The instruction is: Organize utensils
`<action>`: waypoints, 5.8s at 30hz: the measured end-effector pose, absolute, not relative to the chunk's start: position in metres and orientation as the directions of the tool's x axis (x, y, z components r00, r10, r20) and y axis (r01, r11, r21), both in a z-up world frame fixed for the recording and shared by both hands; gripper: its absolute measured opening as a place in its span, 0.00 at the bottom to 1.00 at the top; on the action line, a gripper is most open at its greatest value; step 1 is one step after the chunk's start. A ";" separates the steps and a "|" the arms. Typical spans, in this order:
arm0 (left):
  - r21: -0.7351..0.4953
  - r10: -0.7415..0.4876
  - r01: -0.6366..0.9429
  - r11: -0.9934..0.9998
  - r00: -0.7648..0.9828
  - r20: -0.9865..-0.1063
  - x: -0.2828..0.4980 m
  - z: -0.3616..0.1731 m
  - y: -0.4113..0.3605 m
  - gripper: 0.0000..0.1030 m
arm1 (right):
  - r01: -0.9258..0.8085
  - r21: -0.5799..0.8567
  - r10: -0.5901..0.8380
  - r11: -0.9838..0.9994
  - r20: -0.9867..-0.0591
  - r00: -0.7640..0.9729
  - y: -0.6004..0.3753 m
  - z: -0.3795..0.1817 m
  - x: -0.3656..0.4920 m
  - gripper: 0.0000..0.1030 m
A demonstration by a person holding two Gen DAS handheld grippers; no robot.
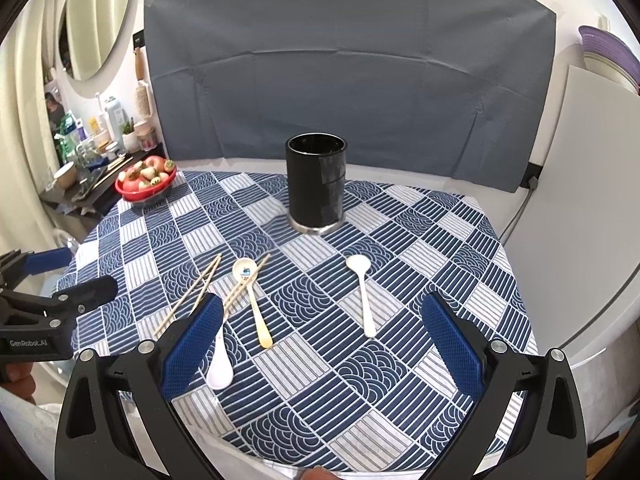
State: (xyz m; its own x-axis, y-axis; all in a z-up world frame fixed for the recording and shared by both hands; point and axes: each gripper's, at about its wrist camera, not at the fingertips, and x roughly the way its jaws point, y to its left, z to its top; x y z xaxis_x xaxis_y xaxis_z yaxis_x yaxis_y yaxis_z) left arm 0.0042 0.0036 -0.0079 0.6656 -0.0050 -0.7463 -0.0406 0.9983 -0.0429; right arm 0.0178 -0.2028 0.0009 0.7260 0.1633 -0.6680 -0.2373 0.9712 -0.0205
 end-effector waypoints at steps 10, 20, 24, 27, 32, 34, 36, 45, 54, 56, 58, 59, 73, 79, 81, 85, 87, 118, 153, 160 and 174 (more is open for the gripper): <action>-0.042 0.002 -0.050 0.998 0.659 -0.752 0.008 -0.008 0.007 0.94 | -0.249 -0.027 0.166 0.968 -0.674 0.720 -0.198 -0.001 0.023 0.93; -0.037 0.003 -0.049 0.998 0.643 -0.766 0.016 -0.011 0.015 0.94 | -0.260 -0.037 0.163 0.965 -0.691 0.705 -0.186 -0.005 0.031 0.93; -0.011 0.022 -0.048 0.999 0.636 -0.772 0.021 -0.012 0.018 0.94 | -0.275 -0.052 0.159 0.960 -0.707 0.689 -0.176 -0.009 0.034 0.93; 0.004 0.031 -0.044 0.999 0.638 -0.769 0.023 -0.011 0.021 0.94 | -0.291 -0.073 0.152 0.954 -0.720 0.677 -0.168 -0.011 0.037 0.92; 0.015 0.031 -0.030 0.999 0.639 -0.769 0.028 -0.011 0.030 0.94 | -0.308 -0.063 0.162 0.949 -0.742 0.650 -0.157 -0.016 0.042 0.92; 0.008 0.022 -0.025 1.000 0.632 -0.775 0.031 -0.011 0.036 0.94 | -0.315 -0.042 0.176 0.948 -0.756 0.631 -0.154 -0.018 0.045 0.92; 0.000 0.013 -0.020 1.000 0.624 -0.781 0.033 -0.013 0.041 0.94 | -0.314 -0.035 0.176 0.949 -0.766 0.618 -0.151 -0.021 0.049 0.92; 0.006 -0.010 0.025 1.000 0.582 -0.813 0.049 -0.023 0.062 0.94 | -0.332 0.048 0.230 0.942 -0.812 0.537 -0.132 -0.033 0.066 0.92; 0.020 -0.018 0.068 0.997 0.510 -0.860 0.066 -0.050 0.081 0.94 | -0.291 0.090 0.221 0.952 -0.862 0.456 -0.107 -0.058 0.088 0.92; 0.012 -0.031 0.086 0.996 0.487 -0.873 0.069 -0.058 0.085 0.94 | -0.278 0.134 0.246 0.951 -0.874 0.420 -0.103 -0.068 0.094 0.92; 0.008 -0.041 0.102 0.995 0.466 -0.884 0.073 -0.064 0.088 0.94 | -0.268 0.144 0.247 0.952 -0.881 0.404 -0.100 -0.075 0.097 0.91; 0.008 -0.043 0.109 0.994 0.457 -0.888 0.076 -0.068 0.090 0.94 | -0.260 0.146 0.244 0.954 -0.884 0.398 -0.098 -0.079 0.099 0.91; -0.009 -0.070 0.184 0.983 0.328 -0.942 0.127 -0.130 0.104 0.94 | -0.066 0.169 0.181 0.983 -0.941 0.286 -0.092 -0.142 0.130 0.91; -0.004 -0.063 0.206 0.979 0.283 -0.957 0.138 -0.154 0.104 0.94 | -0.006 0.200 0.196 0.980 -0.952 0.237 -0.092 -0.163 0.134 0.91; -0.001 -0.060 0.208 0.978 0.277 -0.959 0.142 -0.159 0.105 0.94 | 0.027 0.223 0.212 0.974 -0.953 0.216 -0.094 -0.170 0.136 0.91; -0.001 -0.056 0.204 0.979 0.267 -0.962 0.149 -0.169 0.105 0.94 | 0.049 0.235 0.218 0.971 -0.947 0.236 -0.095 -0.171 0.138 0.91; -0.004 -0.058 0.202 0.979 0.261 -0.963 0.152 -0.173 0.105 0.94 | 0.041 0.214 0.198 0.976 -0.950 0.242 -0.093 -0.172 0.141 0.81; -0.044 -0.101 0.242 0.969 0.231 -0.968 0.176 -0.210 0.102 0.96 | -0.001 -0.005 -0.005 1.000 -0.980 0.200 -0.054 -0.188 0.165 0.22; -0.026 -0.073 0.191 0.981 0.249 -0.966 0.155 -0.188 0.078 0.84 | -0.194 -0.016 0.025 0.981 -0.978 0.206 -0.060 -0.190 0.144 0.05; -0.006 -0.038 0.129 0.992 0.249 -0.968 0.162 -0.172 0.083 0.12 | -0.200 0.079 0.116 0.977 -0.976 0.182 -0.076 -0.181 0.137 0.04; -0.078 -0.064 -0.048 0.996 0.247 -0.967 0.140 -0.154 0.126 0.05 | -0.173 0.242 0.280 0.955 -0.926 0.253 -0.137 -0.125 0.138 0.04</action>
State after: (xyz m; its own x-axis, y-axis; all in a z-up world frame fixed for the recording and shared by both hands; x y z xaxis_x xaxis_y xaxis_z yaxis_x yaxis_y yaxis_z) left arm 0.1396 0.1260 -0.1540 0.2472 -0.0644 -0.9668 -0.0476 0.9958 -0.0785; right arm 0.1375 -0.1372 -0.1255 0.2534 0.2803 -0.9259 -0.1727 0.9548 0.2418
